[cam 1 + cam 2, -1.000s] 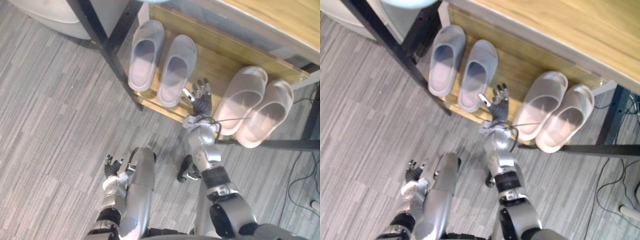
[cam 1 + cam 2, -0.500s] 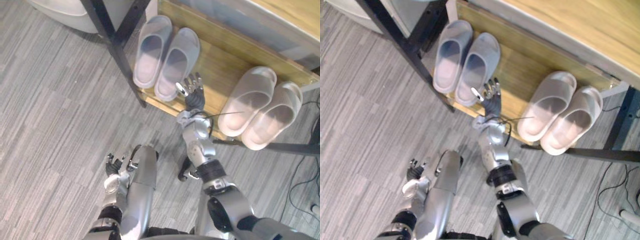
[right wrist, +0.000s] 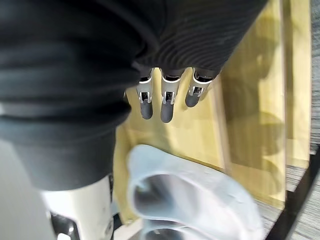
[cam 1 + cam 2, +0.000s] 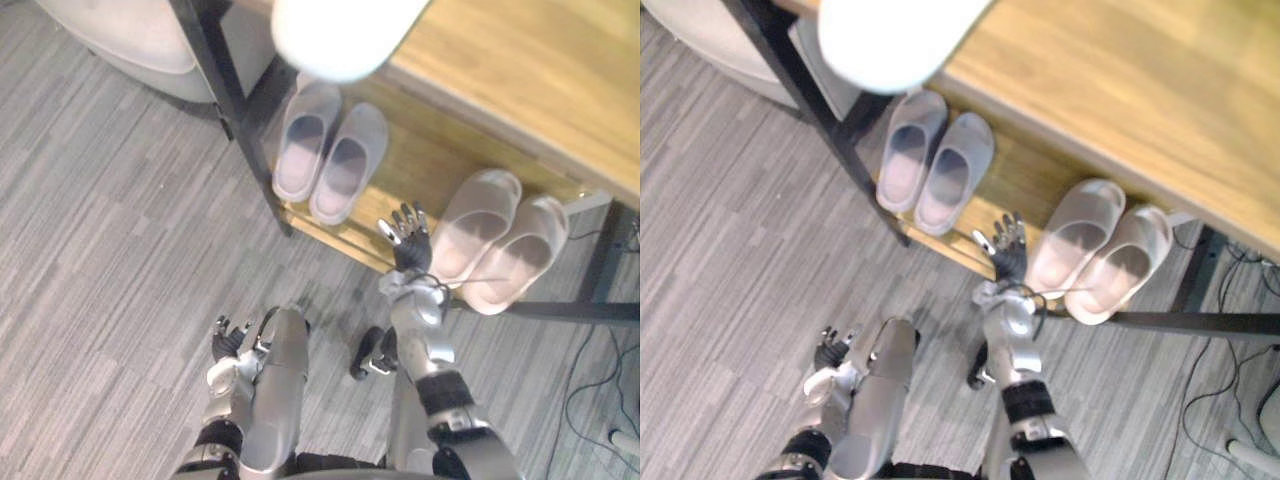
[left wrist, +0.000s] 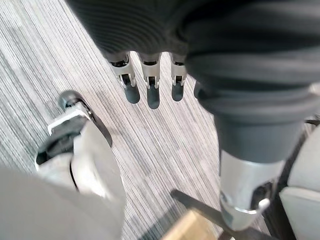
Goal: Organize the slippers on the shoe rack
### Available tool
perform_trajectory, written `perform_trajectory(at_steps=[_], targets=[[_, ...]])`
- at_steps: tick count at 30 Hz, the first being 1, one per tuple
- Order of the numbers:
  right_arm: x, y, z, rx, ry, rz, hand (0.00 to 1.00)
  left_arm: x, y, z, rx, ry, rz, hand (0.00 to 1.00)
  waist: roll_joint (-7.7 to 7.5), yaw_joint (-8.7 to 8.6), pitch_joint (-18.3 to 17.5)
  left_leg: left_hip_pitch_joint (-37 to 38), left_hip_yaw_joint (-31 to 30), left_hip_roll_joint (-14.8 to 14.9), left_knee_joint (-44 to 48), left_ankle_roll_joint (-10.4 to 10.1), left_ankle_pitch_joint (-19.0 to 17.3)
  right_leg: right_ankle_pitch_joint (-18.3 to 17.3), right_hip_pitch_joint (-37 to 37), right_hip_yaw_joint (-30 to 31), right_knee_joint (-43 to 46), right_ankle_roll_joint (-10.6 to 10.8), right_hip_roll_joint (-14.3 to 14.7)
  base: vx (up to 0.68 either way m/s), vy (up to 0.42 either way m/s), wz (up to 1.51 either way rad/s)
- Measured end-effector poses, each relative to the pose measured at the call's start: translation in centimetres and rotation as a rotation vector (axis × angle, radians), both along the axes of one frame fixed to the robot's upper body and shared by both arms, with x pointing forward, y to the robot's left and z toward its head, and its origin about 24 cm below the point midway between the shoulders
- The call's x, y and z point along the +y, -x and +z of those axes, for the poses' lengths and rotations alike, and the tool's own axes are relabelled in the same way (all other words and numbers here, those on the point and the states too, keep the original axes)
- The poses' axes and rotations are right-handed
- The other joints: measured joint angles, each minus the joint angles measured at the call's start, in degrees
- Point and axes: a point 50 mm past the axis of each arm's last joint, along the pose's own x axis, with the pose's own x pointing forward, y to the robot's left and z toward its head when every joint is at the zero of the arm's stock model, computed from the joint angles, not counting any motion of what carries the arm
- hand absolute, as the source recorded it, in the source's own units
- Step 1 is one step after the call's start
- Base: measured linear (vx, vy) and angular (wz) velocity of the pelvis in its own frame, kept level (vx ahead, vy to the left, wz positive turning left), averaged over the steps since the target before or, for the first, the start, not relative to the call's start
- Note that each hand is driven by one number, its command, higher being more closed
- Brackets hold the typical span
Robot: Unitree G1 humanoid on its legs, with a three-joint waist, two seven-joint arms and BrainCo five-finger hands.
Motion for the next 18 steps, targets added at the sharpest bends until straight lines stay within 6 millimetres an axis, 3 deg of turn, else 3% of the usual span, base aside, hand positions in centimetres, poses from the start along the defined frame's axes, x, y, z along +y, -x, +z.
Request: perform_trajectory(at_steps=[4, 8, 12, 15, 18], targets=[[0.3, 2.9, -2.6, 0.076, 0.092, 0.047, 0.00, 0.8, 1.5, -0.7, 0.034, -0.051, -0.061, 0.00, -1.98, -1.51, -1.71, 7.64, 2.15, 0.97, -10.38, 1.14, 4.11, 3.20, 7.47, -0.66, -9.09, 0.84, 0.06, 0.11, 0.007, 0.02], [0.3, 6.3, -6.5, 0.230, 0.221, 0.104, 0.00, 0.6, 3.0, -1.8, 0.110, -0.099, -0.168, 0.00, -3.38, -2.15, -7.70, 13.97, 3.77, 2.75, -22.13, 2.42, 8.69, 8.23, 13.72, -1.32, -21.14, 1.76, 1.53, 0.16, 0.052, -0.08], [0.1, 8.6, -9.7, 0.376, 0.294, 0.139, 0.00, -0.4, 4.8, -3.2, 0.194, -0.100, -0.256, 0.00, -3.16, -3.38, -12.69, 20.95, 6.45, 3.67, -32.05, 3.59, 12.49, 13.02, 19.75, -0.56, -31.70, 2.98, 2.67, 0.14, 0.089, -0.25], [-0.8, 10.3, -12.5, 0.517, 0.323, 0.137, 0.00, -1.4, 6.4, -4.3, 0.257, -0.077, -0.301, 0.00, -2.02, -4.88, -16.53, 25.12, 8.05, 4.07, -38.91, 4.44, 15.31, 16.91, 23.69, 0.06, -39.73, 3.86, 3.49, 0.12, 0.066, -0.24], [-1.8, 12.2, -14.7, 0.643, 0.340, 0.124, 0.00, -1.9, 7.3, -4.9, 0.299, -0.067, -0.337, 0.00, -0.76, -5.15, -18.29, 28.20, 10.08, 4.34, -42.83, 4.88, 16.56, 19.91, 26.68, 1.34, -45.48, 4.50, 4.30, 0.07, 0.054, -0.29]])
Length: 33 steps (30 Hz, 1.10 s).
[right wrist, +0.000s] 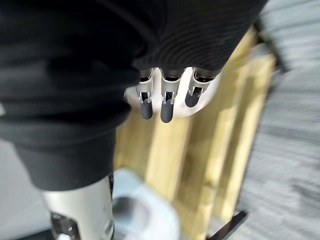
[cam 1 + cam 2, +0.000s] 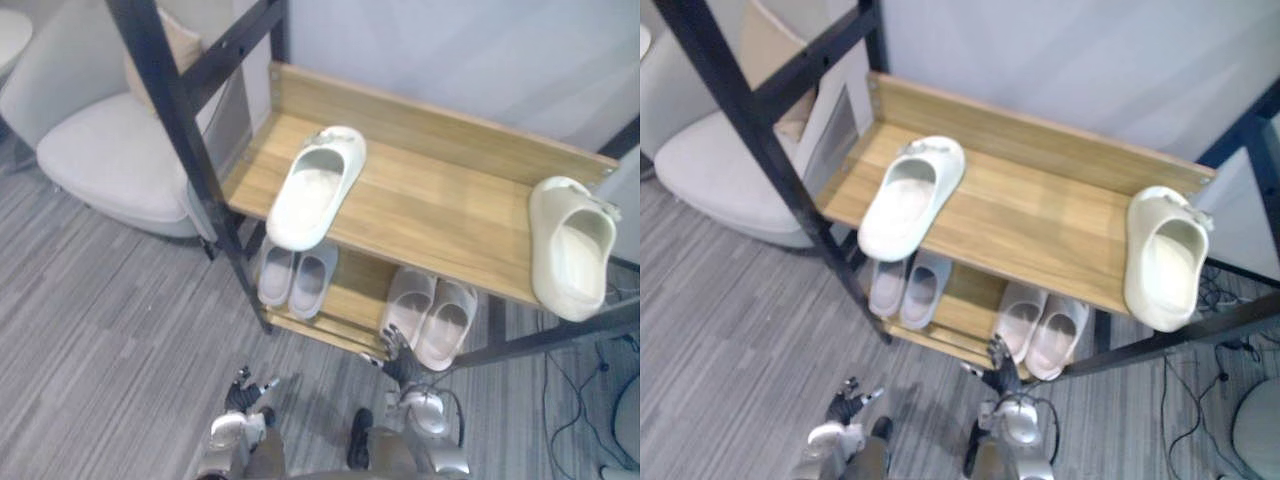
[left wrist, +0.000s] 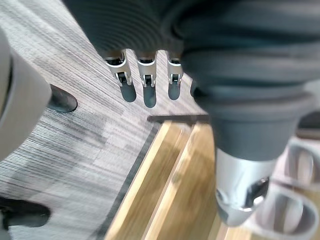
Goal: Organize the slippers on the shoe rack
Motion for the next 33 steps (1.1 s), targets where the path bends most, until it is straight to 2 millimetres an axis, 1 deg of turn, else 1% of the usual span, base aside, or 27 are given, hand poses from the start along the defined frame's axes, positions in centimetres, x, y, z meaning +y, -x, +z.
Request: perform_trajectory(at_steps=[1, 3, 4, 5, 7, 11, 14, 16, 17, 19, 21, 22, 25, 27, 28, 30, 32, 33], targets=[[-0.5, 0.9, -0.8, 0.046, 0.017, -0.009, 0.00, -0.1, 0.2, -0.2, 0.012, -0.001, -0.009, 0.00, 0.38, -0.15, -0.63, 0.87, 0.36, 0.01, -0.98, 0.21, 0.32, 1.00, 0.96, 0.24, -1.75, 0.17, 0.15, 0.05, 0.044, -0.17], [-0.8, 1.9, -1.9, 0.114, 0.017, -0.016, 0.00, -0.2, 0.5, -0.3, 0.023, -0.007, -0.027, 0.00, 0.70, -0.44, -1.37, 1.95, 0.58, 0.00, -2.19, 0.41, 0.64, 1.90, 2.39, 0.30, -3.77, 0.39, 0.31, 0.04, 0.035, -0.09], [-1.2, 3.0, -2.8, 0.171, 0.017, -0.029, 0.00, -0.2, 0.9, -0.4, 0.033, -0.012, -0.037, 0.00, 0.80, -0.57, -1.93, 2.73, 0.93, 0.06, -3.01, 0.44, 0.88, 2.59, 3.18, 0.78, -5.09, 0.43, 0.57, 0.03, 0.021, -0.13], [-1.3, 3.5, -3.3, 0.202, 0.013, -0.039, 0.00, -0.3, 1.0, -0.5, 0.035, -0.016, -0.046, 0.00, 0.90, -0.59, -2.02, 3.50, 1.19, 0.06, -3.46, 0.51, 0.93, 3.11, 4.10, 0.99, -6.13, 0.45, 0.75, 0.02, 0.018, -0.18], [-1.7, 4.7, -4.3, 0.268, 0.006, -0.058, 0.00, -0.4, 1.4, -0.6, 0.046, -0.019, -0.072, 0.00, 1.10, -0.82, -3.43, 3.85, 1.56, -0.04, -3.88, 0.56, 0.96, 4.21, 4.94, 1.38, -8.24, 0.55, 1.04, 0.01, 0.019, -0.12], [-2.7, 5.3, -4.9, 0.310, -0.001, -0.105, 0.00, -1.3, 1.2, -0.6, 0.043, -0.023, -0.157, 0.00, 1.34, -1.19, -3.77, 5.68, 1.84, -0.21, -5.48, 0.83, 1.49, 5.28, 7.58, 1.68, -11.15, 0.78, 1.14, -0.02, 0.006, -0.04], [-3.3, 5.8, -5.3, 0.335, 0.010, -0.115, 0.00, -2.8, 0.5, 0.2, -0.013, -0.008, -0.258, 0.00, 1.51, -1.24, -4.35, 5.70, 1.99, -0.43, -5.79, 1.07, 1.65, 6.41, 8.09, 1.98, -12.87, 0.85, 1.13, -0.01, 0.008, -0.03], [-3.6, 6.0, -5.4, 0.345, 0.007, -0.134, 0.00, -4.8, -0.9, 1.8, -0.125, 0.015, -0.374, 0.00, 1.83, -1.24, -4.82, 6.07, 2.12, -0.60, -6.70, 1.10, 2.16, 7.04, 8.16, 2.45, -13.81, 0.88, 1.11, -0.01, 0.010, -0.07], [-3.7, 6.0, -5.4, 0.347, 0.002, -0.143, 0.00, -5.5, -1.4, 2.5, -0.167, 0.026, -0.420, 0.00, 1.93, -1.25, -4.88, 6.32, 2.01, -0.64, -6.83, 1.10, 2.21, 7.05, 8.17, 2.51, -13.82, 0.88, 1.12, -0.01, 0.000, -0.06], [-4.0, 6.2, -5.6, 0.355, -0.005, -0.162, 0.00, -7.6, -2.6, 4.7, -0.292, 0.078, -0.536, 0.00, 2.25, -1.46, -5.43, 6.29, 1.68, -0.71, -6.98, 1.11, 2.23, 7.05, 8.24, 2.55, -13.86, 0.87, 1.12, 0.00, 0.000, 0.00], [-4.2, 6.4, -5.6, 0.358, -0.001, -0.162, 0.00, -8.9, -3.0, 6.0, -0.357, 0.119, -0.590, 0.00, 2.51, -1.84, -5.81, 6.35, 1.44, -0.74, -7.11, 1.12, 2.23, 7.05, 8.35, 2.44, -13.92, 0.87, 1.11, 0.01, 0.001, 0.02], [-4.4, 6.5, -5.6, 0.361, 0.003, -0.160, 0.00, -10.1, -3.3, 7.3, -0.418, 0.154, -0.649, 0.00, 2.70, -2.35, -6.05, 6.47, 1.33, -0.74, -7.27, 1.15, 2.25, 7.04, 8.51, 2.19, -14.01, 0.87, 1.11, 0.02, 0.001, 0.06], [-4.8, 7.0, -5.7, 0.373, 0.005, -0.154, 0.00, -12.6, -3.3, 10.2, -0.556, 0.222, -0.774, 0.00, 2.90, -3.04, -6.37, 7.40, 0.82, -0.74, -7.63, 1.18, 2.24, 7.03, 10.18, 1.19, -14.87, 0.86, 1.12, 0.03, 0.000, 0.13], [-4.9, 7.3, -5.8, 0.380, 0.008, -0.156, 0.00, -13.4, -3.3, 11.6, -0.620, 0.251, -0.809, 0.00, 2.98, -3.09, -6.82, 7.41, 0.57, -0.74, -7.77, 1.19, 2.24, 7.03, 10.12, 1.10, -14.96, 0.86, 1.13, 0.00, 0.000, 0.03], [-4.9, 7.5, -5.8, 0.384, 0.009, -0.156, 0.00, -14.2, -3.4, 13.5, -0.708, 0.300, -0.827, 0.00, 3.22, -3.09, -7.00, 7.46, 0.56, -0.75, -7.80, 1.19, 2.25, 7.03, 10.12, 1.08, -14.97, 0.85, 1.13, 0.00, 0.000, 0.00], [-5.0, 7.6, -5.8, 0.386, 0.012, -0.153, 0.00, -14.5, -3.5, 15.0, -0.772, 0.334, -0.826, 0.00, 3.39, -3.10, -7.12, 7.56, 0.63, -0.74, -7.84, 1.19, 2.24, 7.04, 10.14, 1.08, -15.00, 0.84, 1.14, 0.00, 0.000, 0.00], [-5.0, 7.6, -5.8, 0.388, 0.015, -0.147, 0.00, -14.6, -3.7, 17.0, -0.864, 0.355, -0.821, 0.00, 3.52, -3.09, -7.22, 7.73, 0.80, -0.73, -7.87, 1.19, 2.24, 7.07, 10.19, 1.10, -15.02, 0.79, 1.15, 0.00, 0.000, 0.00], [-5.0, 7.6, -5.8, 0.388, 0.016, -0.146, 0.00, -14.6, -3.7, 17.4, -0.885, 0.363, -0.813, 0.00, 3.52, -3.09, -7.26, 7.75, 0.83, -0.74, -7.87, 1.19, 2.25, 7.11, 10.20, 1.11, -15.04, 0.74, 1.15, 0.00, 0.000, 0.00]])
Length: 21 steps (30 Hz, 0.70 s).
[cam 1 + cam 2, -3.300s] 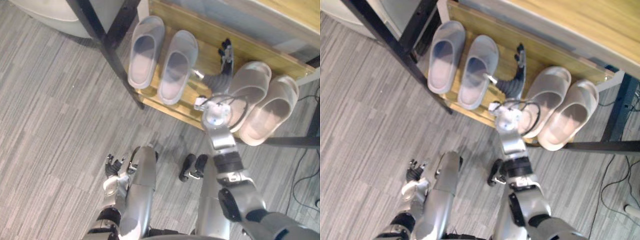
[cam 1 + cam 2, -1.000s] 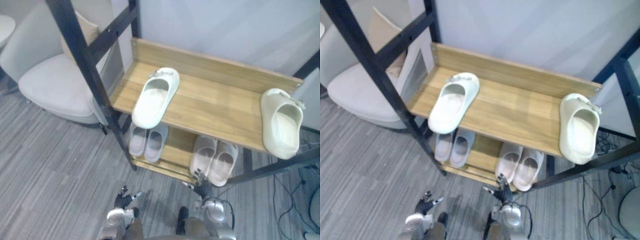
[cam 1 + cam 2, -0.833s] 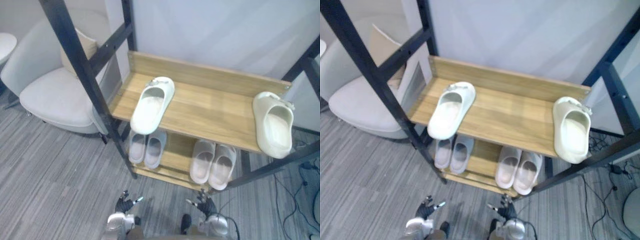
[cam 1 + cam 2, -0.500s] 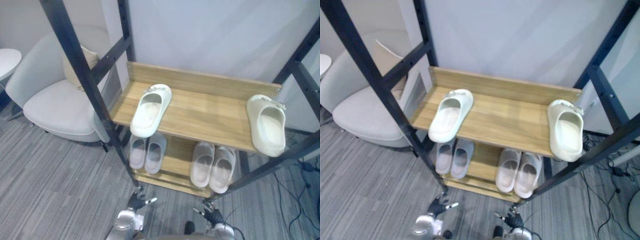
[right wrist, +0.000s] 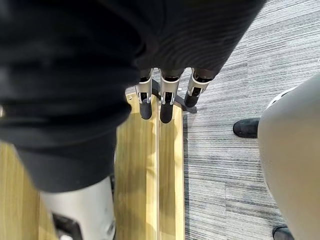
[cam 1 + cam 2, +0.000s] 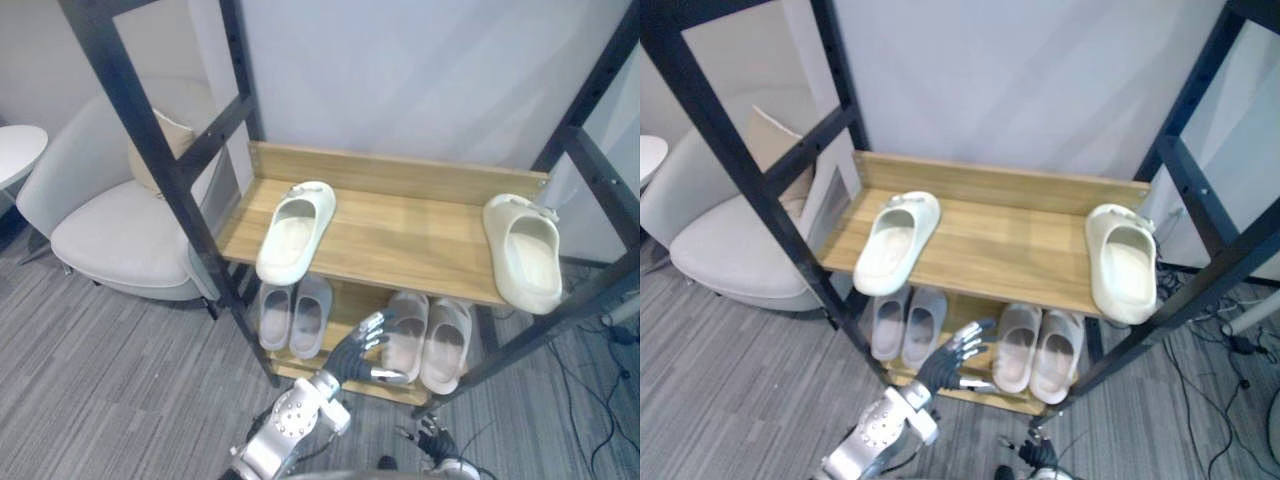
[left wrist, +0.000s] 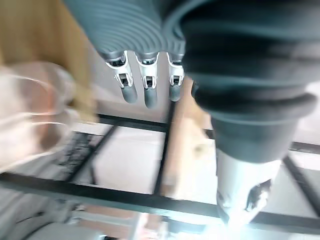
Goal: Organize the slippers on the shoe rack
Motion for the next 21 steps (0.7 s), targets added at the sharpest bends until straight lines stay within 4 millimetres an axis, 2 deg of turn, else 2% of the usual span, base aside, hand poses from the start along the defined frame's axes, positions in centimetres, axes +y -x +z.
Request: perform_trajectory(at_steps=[7, 11, 21], targets=[[0.2, 0.7, -0.4, 0.038, 0.000, 0.028, 0.00, 0.1, 0.0, 4.5, -0.148, 0.138, 0.047, 0.00, -0.92, 0.41, -1.20, -0.44, 0.49, 0.06, 0.41, 0.22, -0.22, -0.31, -0.10, 0.64, 0.52, 0.04, -0.09, -0.01, 0.004, -0.01], [0.2, 0.8, -0.5, 0.046, 0.002, 0.033, 0.00, 0.7, -0.2, 6.5, -0.220, 0.202, 0.107, 0.00, -0.75, 0.56, -1.69, -0.44, 0.46, 0.06, 0.75, 0.40, -0.62, -1.39, -0.24, 0.61, 1.71, -0.13, -0.20, -0.01, 0.003, 0.02], [0.0, 0.9, -0.7, 0.067, 0.009, 0.042, 0.00, 2.9, -2.9, 12.4, -0.467, 0.289, 0.272, 0.00, -0.33, 0.85, -1.96, -0.56, -0.76, -0.03, 1.67, 0.43, -1.00, -2.28, -0.34, 0.05, 3.22, 0.12, -0.21, 0.01, 0.002, 0.03]])
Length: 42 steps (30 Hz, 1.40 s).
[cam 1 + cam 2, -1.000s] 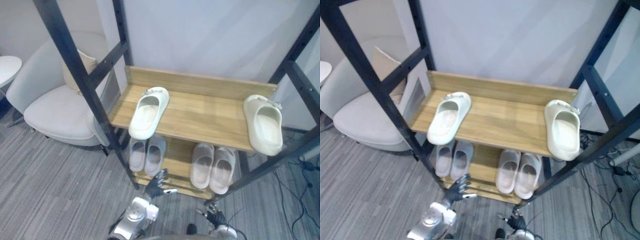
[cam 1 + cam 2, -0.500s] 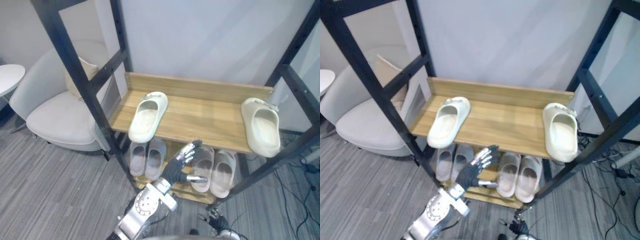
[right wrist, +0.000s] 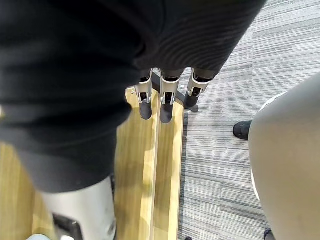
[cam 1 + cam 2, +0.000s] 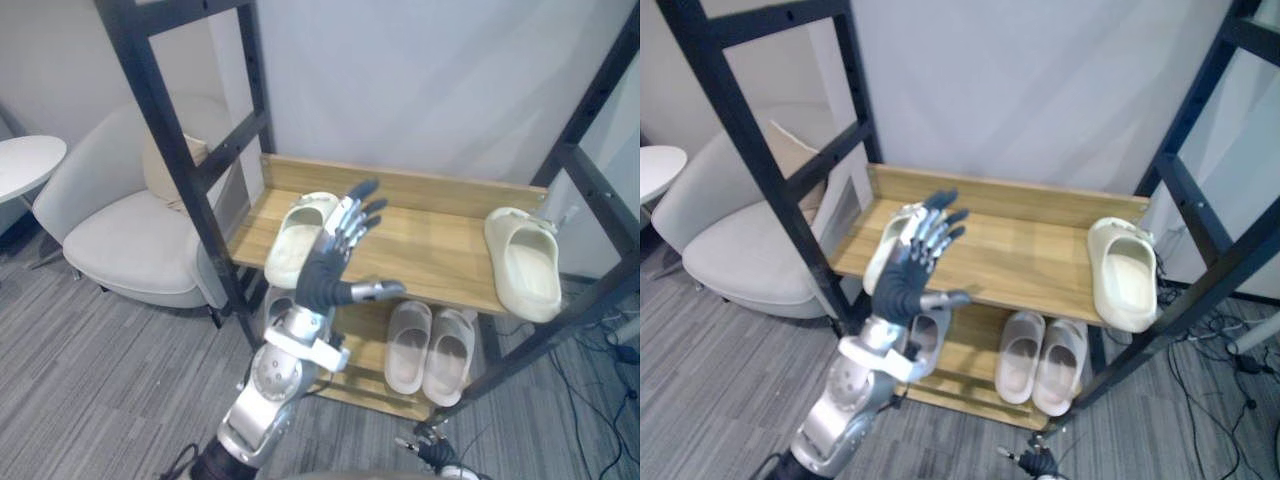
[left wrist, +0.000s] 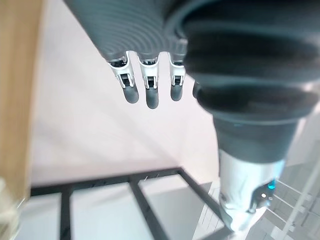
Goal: Organize the slippers on the shoe rack
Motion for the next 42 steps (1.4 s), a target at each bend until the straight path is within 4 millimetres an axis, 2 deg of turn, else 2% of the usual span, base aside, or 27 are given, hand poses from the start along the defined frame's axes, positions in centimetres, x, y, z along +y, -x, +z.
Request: perform_trajectory(at_steps=[6, 9, 14, 18, 20, 23, 32, 42], targets=[[0.0, -0.1, 0.0, 0.007, 0.001, 0.006, 0.00, 1.6, -2.4, 1.4, -0.060, -0.025, 0.145, 0.00, 0.10, -0.03, -0.03, 0.00, -0.09, -0.04, -0.04, 0.01, 0.00, -0.03, 0.01, -0.04, 0.01, -0.03, 0.00, 0.00, 0.000, 0.00], [0.0, -0.1, 0.0, 0.006, 0.003, 0.010, 0.00, 2.5, -4.0, 0.8, -0.012, -0.053, 0.226, 0.00, 0.18, -0.12, 0.02, 0.00, -0.10, -0.04, -0.04, 0.01, -0.01, -0.06, 0.01, -0.04, 0.01, -0.03, 0.00, 0.00, 0.000, 0.00], [0.0, -0.3, 0.1, 0.003, 0.014, 0.029, 0.00, 3.9, -5.2, -0.4, 0.047, -0.102, 0.313, 0.00, 0.37, -0.27, 0.14, 0.01, -0.03, -0.01, -0.18, 0.02, -0.01, -0.08, -0.08, 0.00, -0.01, -0.02, 0.00, 0.00, 0.000, 0.00], [-0.1, -0.4, 0.1, 0.000, 0.009, 0.030, 0.00, 6.1, -7.3, -0.4, 0.073, -0.156, 0.429, 0.00, 0.48, -0.42, 0.26, -0.28, 0.44, 0.01, -0.37, 0.02, -0.01, -0.07, -0.81, 0.46, 0.07, -0.01, 0.00, 0.00, 0.007, -0.04], [0.0, -0.5, 0.3, -0.013, 0.008, 0.030, 0.00, 6.8, -7.7, -0.1, 0.069, -0.159, 0.458, 0.00, 0.58, -0.55, 0.39, -0.35, 0.67, 0.01, -0.47, 0.03, -0.03, -0.06, -1.00, 0.57, -0.01, -0.02, 0.02, 0.01, 0.008, -0.07], [-0.1, -0.6, 0.4, -0.021, 0.007, 0.033, 0.00, 8.8, -8.7, -1.5, 0.128, -0.251, 0.536, 0.00, 0.64, -0.88, 0.38, 0.16, 1.38, 0.18, -1.32, 0.03, -0.02, 0.29, -0.92, 1.12, -1.08, -0.22, 0.23, 0.02, 0.006, -0.11], [0.3, -0.9, 0.7, -0.043, -0.007, 0.034, 0.00, 12.3, -9.7, -3.3, 0.209, -0.442, 0.660, 0.00, 0.41, -1.21, 0.50, 0.21, 2.76, 0.02, -1.42, 0.13, -0.08, 2.24, -0.36, 1.59, -4.18, -0.65, 0.30, 0.02, 0.010, -0.06], [0.6, -0.8, 0.8, -0.054, -0.028, 0.041, 0.00, 14.1, -10.3, -4.1, 0.243, -0.608, 0.724, 0.00, 0.18, -1.33, 0.55, 0.04, 3.12, 0.07, -1.32, 0.15, -0.10, 2.87, -0.58, 1.97, -4.76, -0.82, 0.39, -0.04, -0.004, -0.03]])
